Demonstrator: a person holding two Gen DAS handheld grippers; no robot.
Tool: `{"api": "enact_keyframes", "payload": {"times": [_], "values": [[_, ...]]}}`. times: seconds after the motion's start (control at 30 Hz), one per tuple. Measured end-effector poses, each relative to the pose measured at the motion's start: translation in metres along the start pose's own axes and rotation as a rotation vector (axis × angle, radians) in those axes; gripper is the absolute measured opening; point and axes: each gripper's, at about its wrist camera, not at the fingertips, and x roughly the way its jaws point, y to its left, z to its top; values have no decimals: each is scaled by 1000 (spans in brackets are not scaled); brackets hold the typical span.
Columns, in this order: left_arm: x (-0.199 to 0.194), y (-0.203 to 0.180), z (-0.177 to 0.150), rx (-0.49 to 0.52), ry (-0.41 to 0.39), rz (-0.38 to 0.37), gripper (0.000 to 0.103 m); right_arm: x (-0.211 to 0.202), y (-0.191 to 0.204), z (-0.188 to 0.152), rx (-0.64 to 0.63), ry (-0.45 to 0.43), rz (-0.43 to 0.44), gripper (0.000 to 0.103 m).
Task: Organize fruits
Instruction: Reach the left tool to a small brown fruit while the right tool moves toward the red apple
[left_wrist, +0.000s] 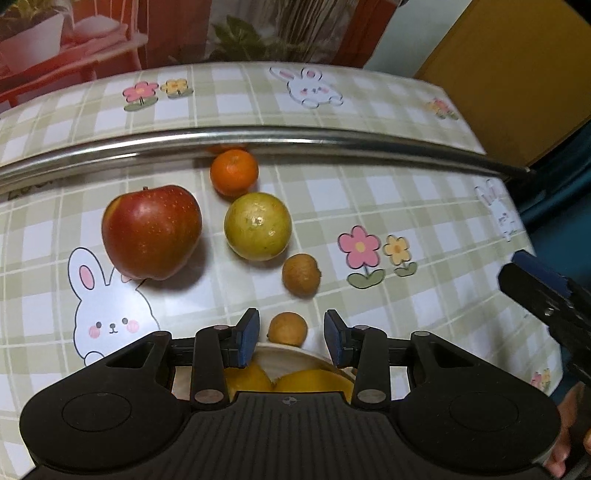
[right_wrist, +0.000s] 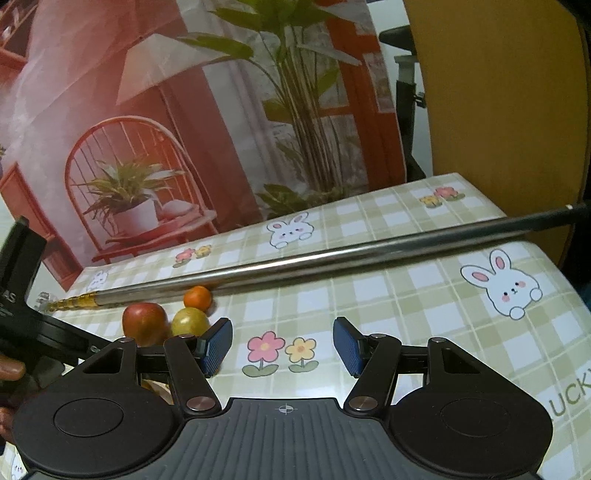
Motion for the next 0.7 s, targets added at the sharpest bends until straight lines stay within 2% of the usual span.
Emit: {"api": "enact_keyframes", "payload": {"times": [0.17,0.2,0.23,0.37,0.43,0.6,0.7], "values": [[13,-6,1,48,11,36,38,4,-7,-2,31,6,7,57],[14,-8,1,66,13,36,29,5,-7,-2,31,7,4,57],[15,-9,1,83,16,37,26,5,-7,-2,30,7,1,57],[13,-16,0,134,16,52,26,7,-7,-3,35,13,-1,57],[13,-15,1,122,14,51,26,7,-7,-4,35,16,2,57],[-3,-7,1,68,-58,7,26,8,-5,-3,16,22,4,57],[-24,-1,-2,33,-127,-22,26,11,0,-1,-13,25,11,57]]}}
